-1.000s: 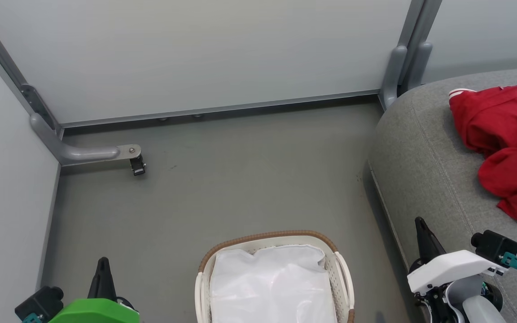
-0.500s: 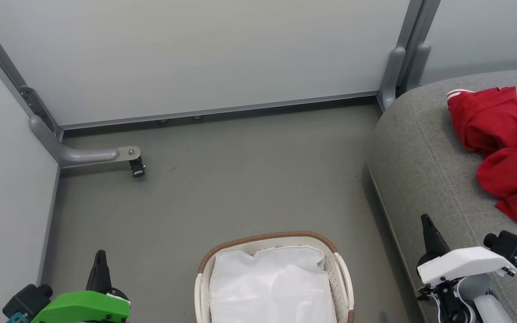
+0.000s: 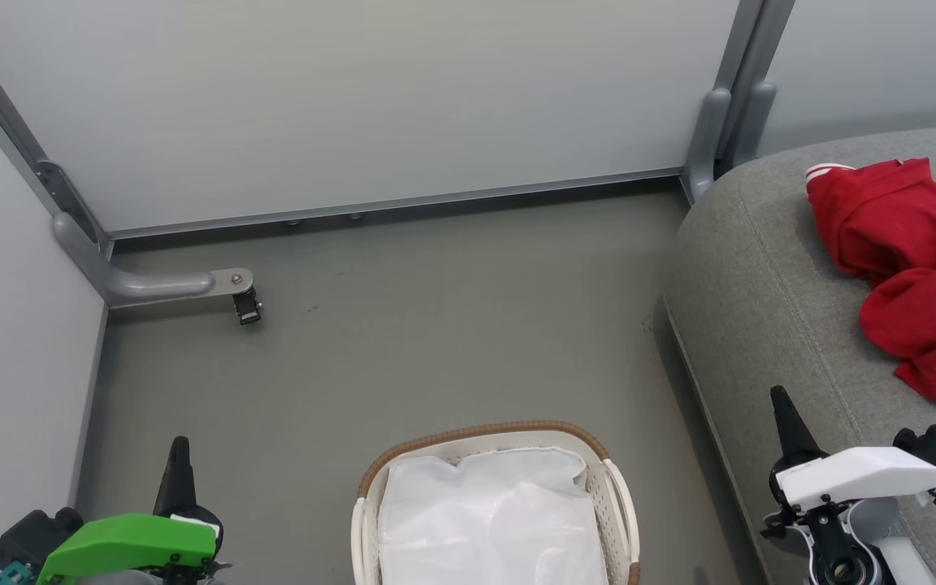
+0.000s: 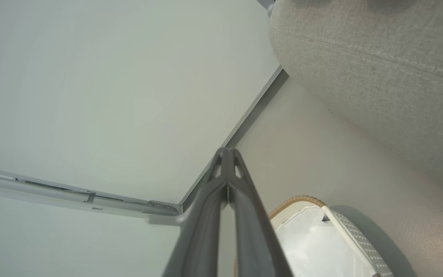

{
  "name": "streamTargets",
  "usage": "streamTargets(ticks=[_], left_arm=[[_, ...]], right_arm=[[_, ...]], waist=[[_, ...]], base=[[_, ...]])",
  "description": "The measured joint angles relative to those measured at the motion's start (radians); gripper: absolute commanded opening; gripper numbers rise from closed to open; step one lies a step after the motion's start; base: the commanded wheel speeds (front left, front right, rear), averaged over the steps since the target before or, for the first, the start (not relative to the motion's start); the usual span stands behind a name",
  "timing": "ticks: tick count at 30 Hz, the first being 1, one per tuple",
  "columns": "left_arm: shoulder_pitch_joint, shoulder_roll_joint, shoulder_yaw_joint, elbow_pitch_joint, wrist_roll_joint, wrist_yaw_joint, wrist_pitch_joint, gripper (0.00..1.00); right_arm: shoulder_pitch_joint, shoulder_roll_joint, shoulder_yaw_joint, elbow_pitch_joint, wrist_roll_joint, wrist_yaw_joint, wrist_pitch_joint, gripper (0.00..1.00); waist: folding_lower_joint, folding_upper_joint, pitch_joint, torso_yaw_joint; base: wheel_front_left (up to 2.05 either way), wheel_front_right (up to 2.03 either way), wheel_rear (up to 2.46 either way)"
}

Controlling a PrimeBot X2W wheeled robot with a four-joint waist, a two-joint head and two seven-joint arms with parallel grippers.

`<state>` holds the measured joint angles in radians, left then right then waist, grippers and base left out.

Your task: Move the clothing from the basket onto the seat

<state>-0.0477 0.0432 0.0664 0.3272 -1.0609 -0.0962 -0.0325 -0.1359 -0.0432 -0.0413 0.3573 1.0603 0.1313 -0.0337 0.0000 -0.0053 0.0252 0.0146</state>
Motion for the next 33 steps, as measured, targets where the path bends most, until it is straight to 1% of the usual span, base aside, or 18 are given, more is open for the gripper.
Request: streamTargets(ticks=[18,33], left_arm=[[-0.02,0.001,0.017,-0.026,-0.178,-0.01,0.049,0.0],[-0.032,0.002,0.028,-0.041,-0.305,-0.018,0.084,0.0]], right_arm=[[0.003,-0.001,-0.024,-0.035,0.178,0.0,0.048,0.0],[0.006,-0.002,-0.041,-0.06,0.304,0.0,0.082,0.0]], waist=[[0.0,0.0,-0.006,-0.004],[0.0,0.0,-0.012,-0.007]], base=[[0.0,0.0,0.0],[0.0,0.0,0.0]])
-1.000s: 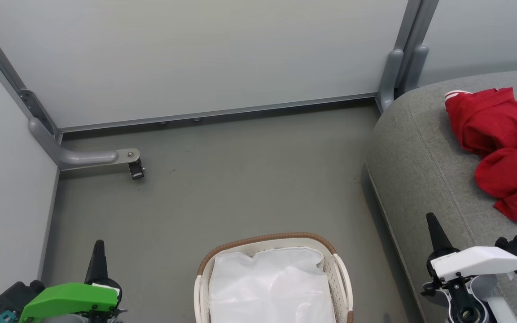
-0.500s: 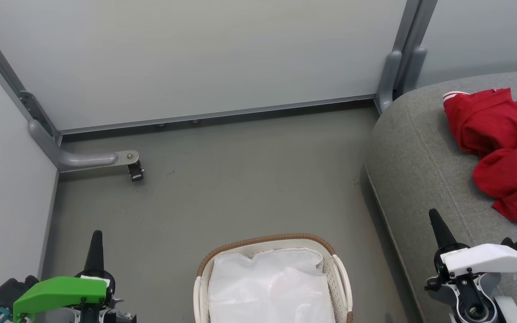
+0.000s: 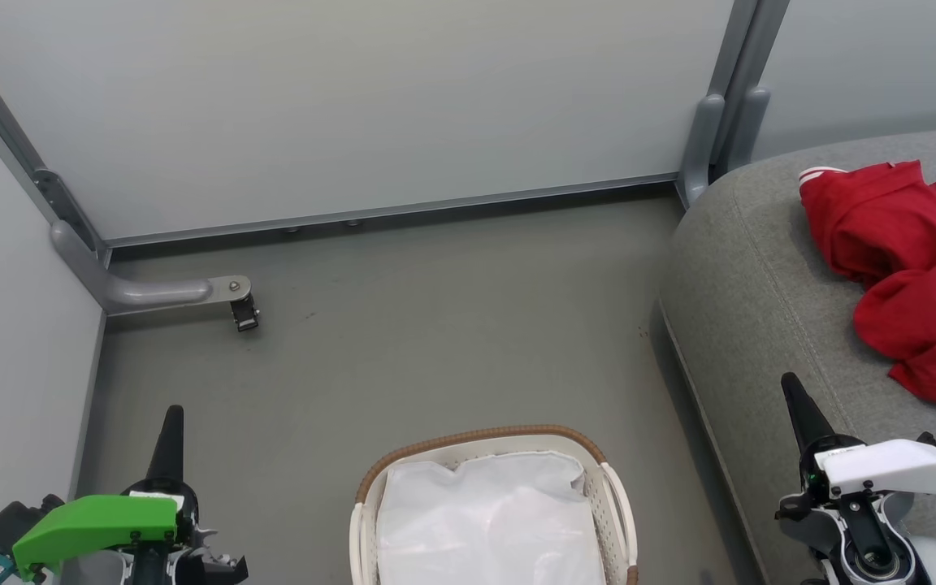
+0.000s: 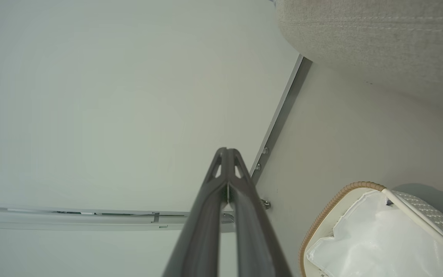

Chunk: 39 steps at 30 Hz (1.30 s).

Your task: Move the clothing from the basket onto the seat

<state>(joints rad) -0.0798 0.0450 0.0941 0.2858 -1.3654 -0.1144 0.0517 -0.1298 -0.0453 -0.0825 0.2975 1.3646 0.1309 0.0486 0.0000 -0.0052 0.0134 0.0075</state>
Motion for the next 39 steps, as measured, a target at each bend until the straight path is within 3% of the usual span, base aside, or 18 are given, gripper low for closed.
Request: streamTargets(ticks=[39], left_arm=[[-0.028,0.002,0.021,-0.035,-0.245,-0.014,0.063,0.0]], right_arm=[[0.011,-0.002,-0.033,-0.048,0.245,0.0,0.067,0.0]], waist=[[0.0,0.0,-0.012,-0.007]], base=[[0.0,0.0,0.0]])
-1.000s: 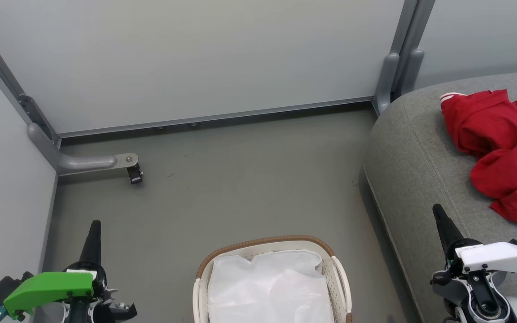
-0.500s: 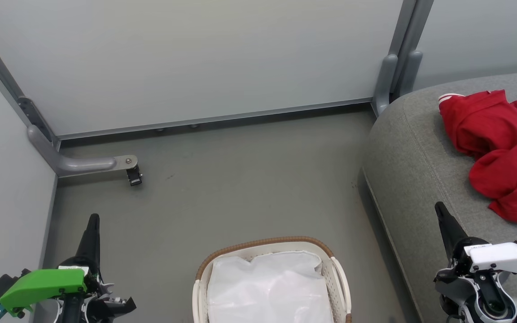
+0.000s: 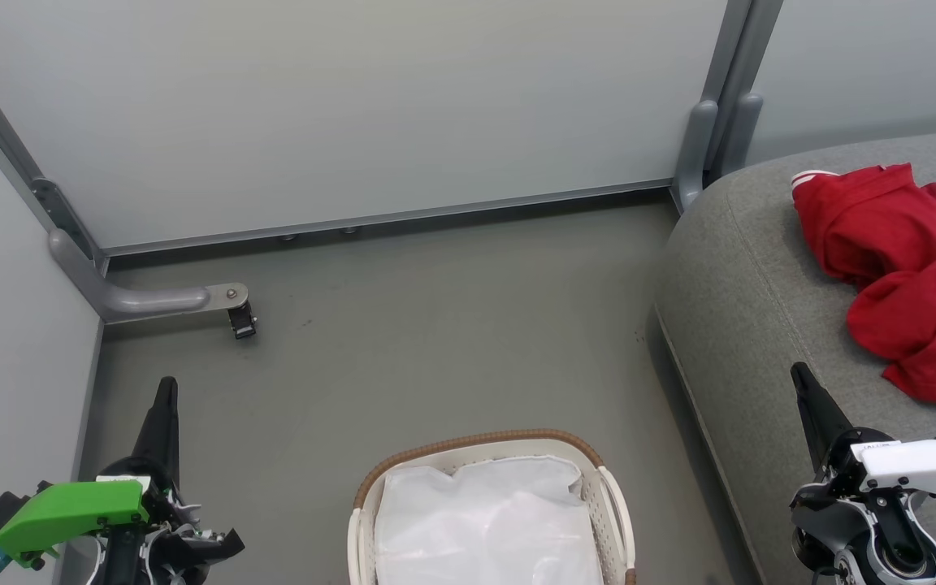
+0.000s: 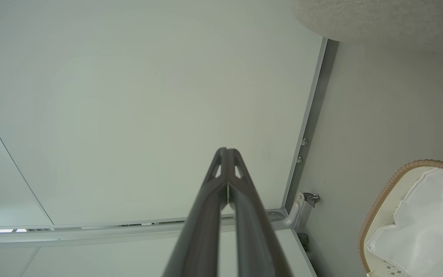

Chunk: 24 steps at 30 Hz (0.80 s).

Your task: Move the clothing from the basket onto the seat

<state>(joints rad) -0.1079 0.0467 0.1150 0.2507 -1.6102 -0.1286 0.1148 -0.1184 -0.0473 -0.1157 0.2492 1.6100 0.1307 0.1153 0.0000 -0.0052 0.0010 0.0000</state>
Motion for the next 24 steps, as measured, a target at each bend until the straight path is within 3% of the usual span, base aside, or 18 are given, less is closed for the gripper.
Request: streamTargets(ticks=[24], left_arm=[[0.0,0.0,0.0,0.0,0.0,0.0,0.0,0.0]], right_arm=[[0.0,0.0,0.0,0.0,0.0,0.0,0.0,0.0]], waist=[[0.0,0.0,0.0,0.0]], base=[[0.0,0.0,0.0]])
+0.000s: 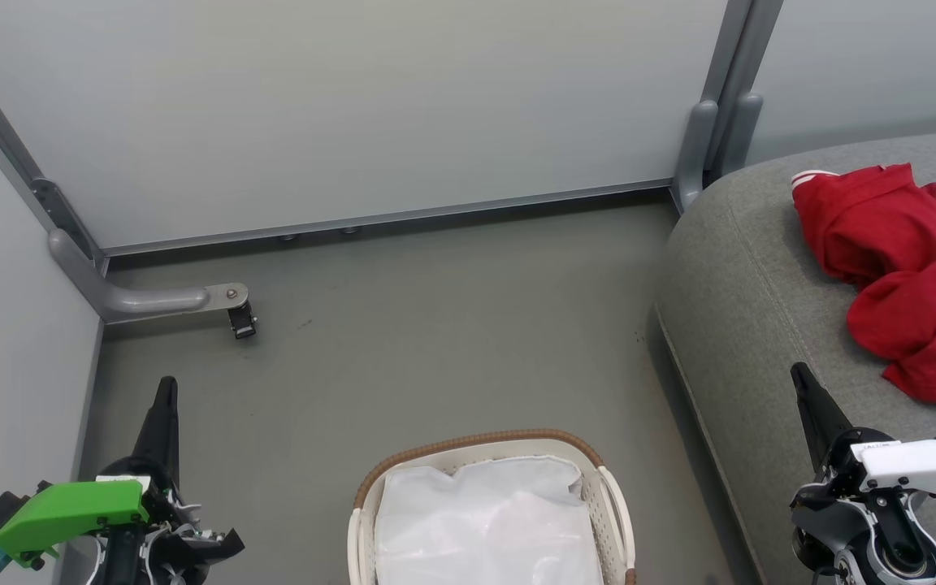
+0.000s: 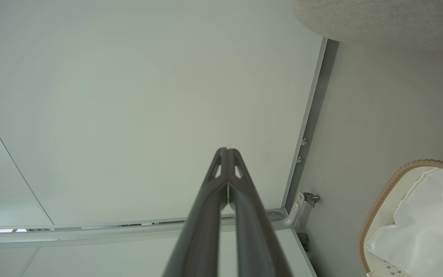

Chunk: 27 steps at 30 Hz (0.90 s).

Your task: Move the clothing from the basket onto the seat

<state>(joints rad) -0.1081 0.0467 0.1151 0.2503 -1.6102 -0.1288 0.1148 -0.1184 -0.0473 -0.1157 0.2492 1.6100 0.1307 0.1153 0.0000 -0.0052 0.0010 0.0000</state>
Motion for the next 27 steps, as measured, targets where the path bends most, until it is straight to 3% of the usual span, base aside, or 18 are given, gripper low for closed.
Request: streamTargets(ticks=[27], left_arm=[[0.0,0.0,0.0,0.0,0.0,0.0,0.0,0.0]], right_arm=[[0.0,0.0,0.0,0.0,0.0,0.0,0.0,0.0]], waist=[[0.0,0.0,0.0,0.0]], base=[[0.0,0.0,0.0]])
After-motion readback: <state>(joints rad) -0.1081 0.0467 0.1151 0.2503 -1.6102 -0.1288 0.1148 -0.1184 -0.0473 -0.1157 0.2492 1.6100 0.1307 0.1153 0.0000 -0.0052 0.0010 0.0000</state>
